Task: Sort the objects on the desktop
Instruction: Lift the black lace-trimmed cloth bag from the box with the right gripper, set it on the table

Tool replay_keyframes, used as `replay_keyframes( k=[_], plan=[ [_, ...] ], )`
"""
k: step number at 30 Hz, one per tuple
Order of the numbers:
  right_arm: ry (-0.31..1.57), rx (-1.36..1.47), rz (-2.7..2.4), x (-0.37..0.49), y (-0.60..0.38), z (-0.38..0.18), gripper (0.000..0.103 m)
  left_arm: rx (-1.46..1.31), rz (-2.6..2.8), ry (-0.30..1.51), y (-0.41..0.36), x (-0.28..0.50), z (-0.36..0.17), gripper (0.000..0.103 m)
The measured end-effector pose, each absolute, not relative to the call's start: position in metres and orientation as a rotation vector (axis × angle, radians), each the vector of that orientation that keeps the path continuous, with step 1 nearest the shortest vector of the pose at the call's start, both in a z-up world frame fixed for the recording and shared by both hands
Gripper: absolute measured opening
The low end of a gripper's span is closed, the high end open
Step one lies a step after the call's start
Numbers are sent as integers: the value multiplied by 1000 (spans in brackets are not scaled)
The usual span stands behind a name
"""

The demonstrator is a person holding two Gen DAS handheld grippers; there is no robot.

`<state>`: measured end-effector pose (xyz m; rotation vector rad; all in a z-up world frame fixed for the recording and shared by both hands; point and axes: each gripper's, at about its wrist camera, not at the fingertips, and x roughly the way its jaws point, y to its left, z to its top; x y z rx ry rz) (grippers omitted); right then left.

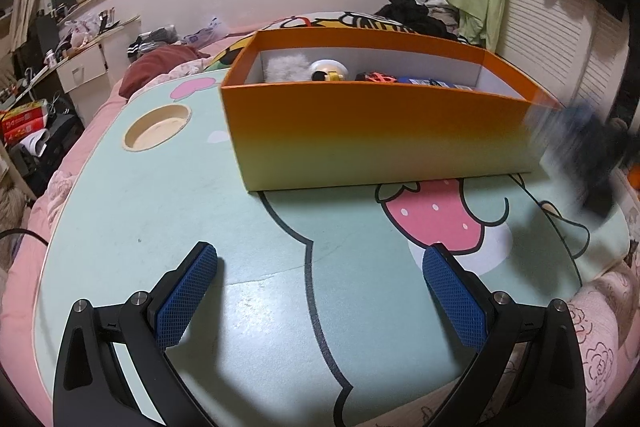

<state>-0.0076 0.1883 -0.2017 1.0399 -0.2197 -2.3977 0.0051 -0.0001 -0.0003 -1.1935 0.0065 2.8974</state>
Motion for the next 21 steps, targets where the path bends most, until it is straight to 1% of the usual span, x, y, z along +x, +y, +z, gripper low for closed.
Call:
replay_keyframes(
  k=[3, 5, 7, 9, 11, 12, 15, 18, 19, 21],
  plan=[
    [-216, 1083, -2417, -27, 174, -231, 25, -1159, 2944, -82, -13, 10, 3, 102],
    [-228, 1017, -2476, -34, 168, -238, 33, -1125, 2950, -150, -22, 14, 6, 102],
    [-247, 1000, -2479, -33, 171, -236, 36, -1108, 2926, -197, -27, 15, 7, 102],
    [-259, 939, -2491, -24, 180, -228, 48, -1100, 2893, -243, -33, 16, 7, 102],
    [-254, 854, -2540, -2, 189, -221, 85, -1091, 2883, -271, -35, 17, 8, 102],
    [-240, 815, -2564, 9, 192, -220, 90, -1088, 2882, -275, -36, 18, 9, 102],
    [-130, 817, -2561, 25, 190, -227, 91, -1074, 2884, -255, -38, 19, 13, 102],
    [-2, 967, -2524, 13, 173, -253, 90, -1049, 2892, -257, -40, 19, 19, 102],
    [55, 965, -2546, 13, 168, -255, 94, -1048, 2892, -249, -40, 19, 21, 102],
    [124, 997, -2549, 9, 160, -256, 95, -1055, 2882, -226, -40, 17, 23, 102]
  ],
)
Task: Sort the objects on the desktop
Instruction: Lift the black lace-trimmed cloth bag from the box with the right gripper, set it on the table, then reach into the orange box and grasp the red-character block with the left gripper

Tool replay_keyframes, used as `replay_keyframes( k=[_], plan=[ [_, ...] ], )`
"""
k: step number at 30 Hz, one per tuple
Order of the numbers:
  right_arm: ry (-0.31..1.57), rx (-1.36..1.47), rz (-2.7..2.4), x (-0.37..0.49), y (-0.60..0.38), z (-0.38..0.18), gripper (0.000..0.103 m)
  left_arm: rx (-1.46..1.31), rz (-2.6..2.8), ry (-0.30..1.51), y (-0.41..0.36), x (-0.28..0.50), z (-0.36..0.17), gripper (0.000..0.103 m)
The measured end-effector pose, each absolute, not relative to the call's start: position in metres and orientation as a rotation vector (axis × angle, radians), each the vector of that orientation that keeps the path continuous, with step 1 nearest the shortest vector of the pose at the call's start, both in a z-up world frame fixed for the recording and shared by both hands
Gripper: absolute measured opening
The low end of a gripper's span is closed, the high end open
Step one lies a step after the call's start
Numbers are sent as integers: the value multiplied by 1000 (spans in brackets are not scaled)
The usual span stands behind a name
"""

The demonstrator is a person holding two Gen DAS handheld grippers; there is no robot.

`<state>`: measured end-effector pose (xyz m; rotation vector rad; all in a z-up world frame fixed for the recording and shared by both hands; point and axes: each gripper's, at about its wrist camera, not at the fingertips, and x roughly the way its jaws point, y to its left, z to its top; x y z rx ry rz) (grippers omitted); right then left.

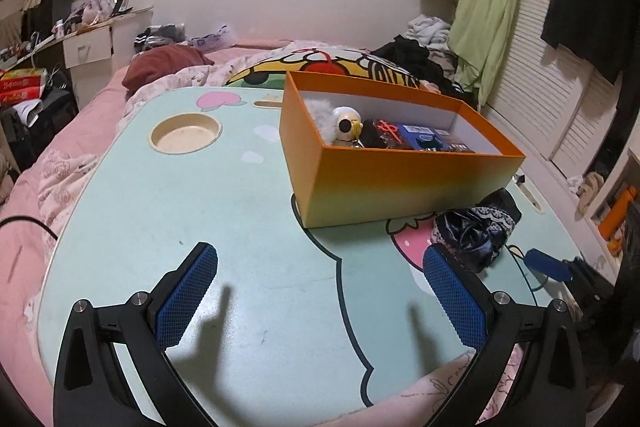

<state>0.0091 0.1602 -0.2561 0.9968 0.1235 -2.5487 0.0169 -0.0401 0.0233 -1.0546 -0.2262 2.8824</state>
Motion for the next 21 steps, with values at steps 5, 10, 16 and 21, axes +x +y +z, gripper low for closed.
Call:
replay_keyframes(
  k=[5, 10, 16, 21],
  plan=[
    [98, 987, -2546, 5, 166, -257, 97, -990, 2870, -165, -37, 15, 43, 95],
    [99, 983, -2548, 4, 168, -260, 98, -980, 2775, -226, -33, -7, 76, 76],
    [100, 981, -2550, 7, 167, -261, 98, -1098, 2656, -208, -6, -64, 93, 70],
    [99, 979, -2550, 7, 168, -262, 99, -1215, 2579, -177, 16, -96, 86, 61]
  ],
)
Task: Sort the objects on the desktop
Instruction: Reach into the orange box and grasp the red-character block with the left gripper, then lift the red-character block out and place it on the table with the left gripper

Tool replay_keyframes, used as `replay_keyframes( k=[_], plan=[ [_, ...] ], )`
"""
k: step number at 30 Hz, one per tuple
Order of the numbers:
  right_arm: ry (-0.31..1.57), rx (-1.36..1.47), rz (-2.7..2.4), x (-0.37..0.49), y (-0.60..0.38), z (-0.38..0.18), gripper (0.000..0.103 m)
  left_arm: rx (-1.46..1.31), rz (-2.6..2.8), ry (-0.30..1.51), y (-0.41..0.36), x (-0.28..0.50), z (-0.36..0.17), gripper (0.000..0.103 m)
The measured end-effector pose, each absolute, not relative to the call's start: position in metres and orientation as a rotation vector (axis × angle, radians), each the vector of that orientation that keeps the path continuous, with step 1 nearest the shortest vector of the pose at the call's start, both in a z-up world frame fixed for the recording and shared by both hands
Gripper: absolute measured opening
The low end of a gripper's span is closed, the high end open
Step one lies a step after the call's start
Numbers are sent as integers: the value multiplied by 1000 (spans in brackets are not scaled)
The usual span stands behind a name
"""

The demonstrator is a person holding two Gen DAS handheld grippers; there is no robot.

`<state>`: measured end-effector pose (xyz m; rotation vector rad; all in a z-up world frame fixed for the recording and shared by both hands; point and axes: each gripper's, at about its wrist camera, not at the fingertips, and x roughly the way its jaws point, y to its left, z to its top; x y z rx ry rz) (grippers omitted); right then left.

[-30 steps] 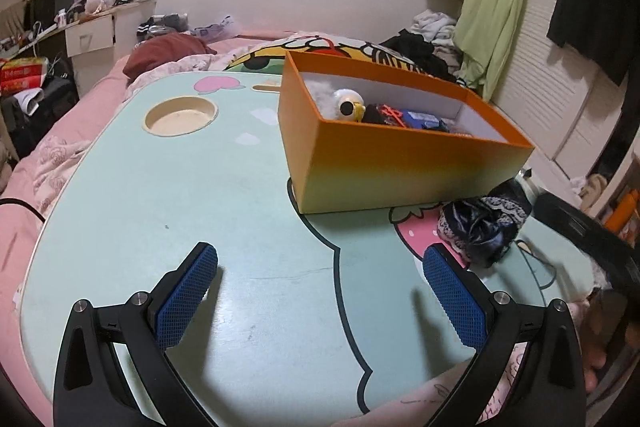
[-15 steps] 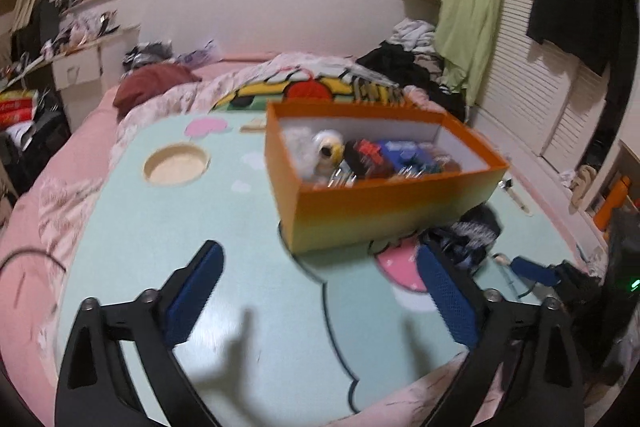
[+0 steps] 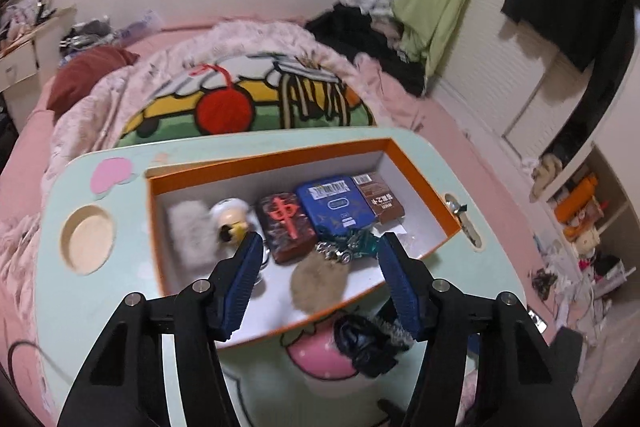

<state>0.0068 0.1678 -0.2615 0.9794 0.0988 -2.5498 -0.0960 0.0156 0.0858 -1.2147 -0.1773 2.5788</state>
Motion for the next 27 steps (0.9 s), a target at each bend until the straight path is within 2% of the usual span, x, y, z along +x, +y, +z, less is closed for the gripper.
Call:
replay_keyframes(
  k=[6, 7, 9, 18, 23, 27],
  plan=[
    [99, 979, -2552, 10, 166, -262, 99, -1321, 2529, -221, 22, -123, 79, 59],
    [99, 979, -2553, 9, 167, -262, 99, -1341, 2530, -219, 23, -127, 77, 51],
    [99, 979, -2553, 10, 167, -263, 99, -1398, 2508, -222, 25, -136, 72, 42],
    [98, 977, -2554, 10, 167, -264, 99, -1656, 2536, -165, 30, -169, 34, 44],
    [96, 976, -2556, 15, 163, -263, 99, -1654, 2527, -113, 40, -176, 31, 46],
    [97, 976, -2557, 15, 163, -263, 99, -1661, 2476, -191, 31, -181, 29, 47]
  ],
)
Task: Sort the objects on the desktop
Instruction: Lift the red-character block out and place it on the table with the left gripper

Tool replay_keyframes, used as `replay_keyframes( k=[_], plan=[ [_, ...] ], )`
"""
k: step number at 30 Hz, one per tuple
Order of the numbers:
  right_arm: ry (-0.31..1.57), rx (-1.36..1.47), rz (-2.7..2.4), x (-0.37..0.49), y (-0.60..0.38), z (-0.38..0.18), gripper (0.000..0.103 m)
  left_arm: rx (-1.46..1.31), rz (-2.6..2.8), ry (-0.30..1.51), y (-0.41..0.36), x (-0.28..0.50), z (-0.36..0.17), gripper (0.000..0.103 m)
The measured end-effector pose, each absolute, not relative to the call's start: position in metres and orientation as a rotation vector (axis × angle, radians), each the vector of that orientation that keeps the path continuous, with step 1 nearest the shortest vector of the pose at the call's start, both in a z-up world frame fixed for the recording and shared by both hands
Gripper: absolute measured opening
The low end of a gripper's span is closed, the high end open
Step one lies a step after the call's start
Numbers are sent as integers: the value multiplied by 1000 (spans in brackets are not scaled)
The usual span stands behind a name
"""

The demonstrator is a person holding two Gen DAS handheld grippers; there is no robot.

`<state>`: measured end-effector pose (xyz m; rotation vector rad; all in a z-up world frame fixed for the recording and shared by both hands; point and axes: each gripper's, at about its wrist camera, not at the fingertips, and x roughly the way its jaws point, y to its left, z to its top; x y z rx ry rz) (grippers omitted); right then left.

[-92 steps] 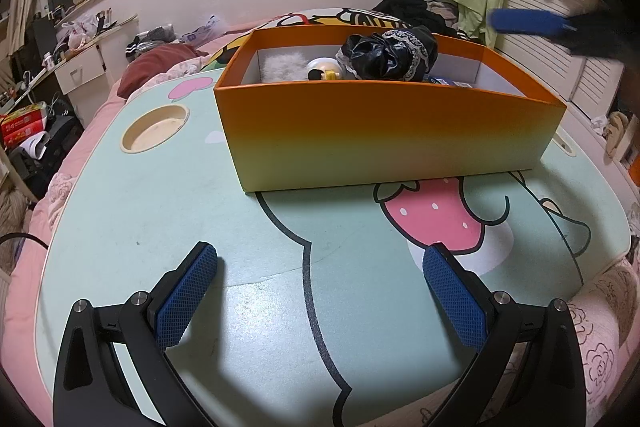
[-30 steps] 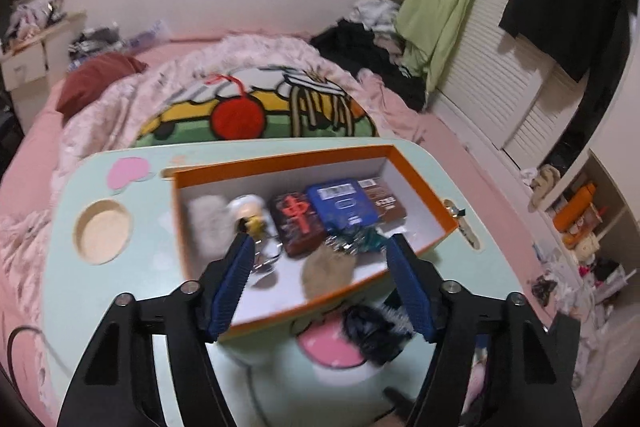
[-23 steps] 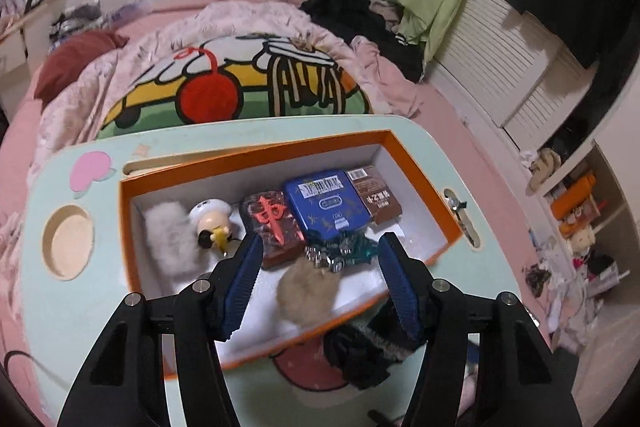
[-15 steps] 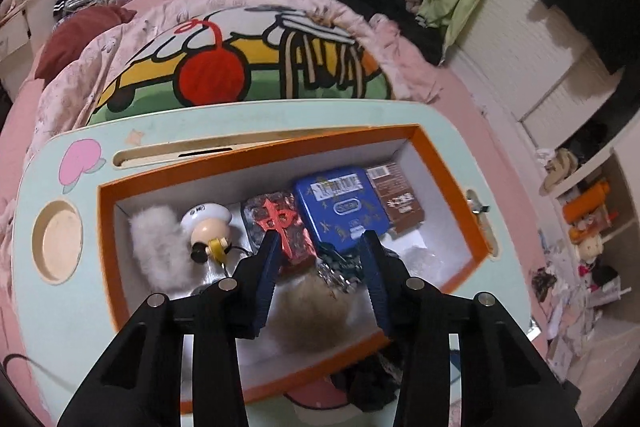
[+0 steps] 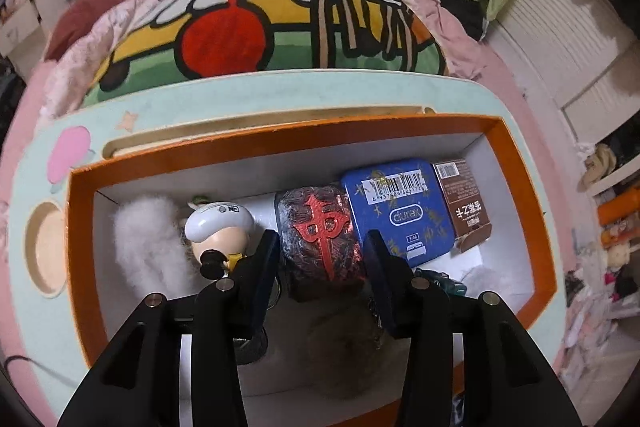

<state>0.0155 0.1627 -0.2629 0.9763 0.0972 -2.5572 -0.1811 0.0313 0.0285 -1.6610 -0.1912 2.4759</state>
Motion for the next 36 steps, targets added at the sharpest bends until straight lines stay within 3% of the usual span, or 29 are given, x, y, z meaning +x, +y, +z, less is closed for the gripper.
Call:
replay_keyframes(
  k=[3, 5, 8, 13, 17, 22, 29, 30, 31, 33, 36],
  plan=[
    [96, 975, -2556, 16, 163, -263, 100, -1653, 2474, -187, 29, -184, 27, 53],
    [96, 975, -2557, 16, 163, -263, 100, -1640, 2438, -250, 24, -186, 26, 44],
    [96, 974, -2557, 16, 163, -263, 100, -1587, 2449, -276, 17, -182, 29, 42],
    [95, 974, -2557, 16, 163, -263, 100, -1297, 2428, -422, -5, -144, 71, 42],
    [94, 973, -2557, 15, 163, -264, 100, -1047, 2484, -402, -24, -76, 110, 42],
    [93, 973, -2557, 15, 164, -264, 100, -1111, 2478, -319, -28, -13, 72, 42],
    [93, 972, -2556, 15, 163, -263, 100, -1094, 2544, -266, -8, -18, 37, 42],
    [93, 973, -2556, 15, 163, -263, 100, -1077, 2556, -292, -9, -15, 39, 48],
    [91, 972, -2556, 15, 163, -263, 100, -1052, 2556, -318, -12, -11, 41, 65],
    [89, 972, -2557, 12, 162, -264, 100, -1011, 2579, -321, -19, 2, 44, 86],
    [91, 971, -2559, 11, 160, -264, 100, -991, 2653, -160, -22, 25, 38, 86]
  ],
)
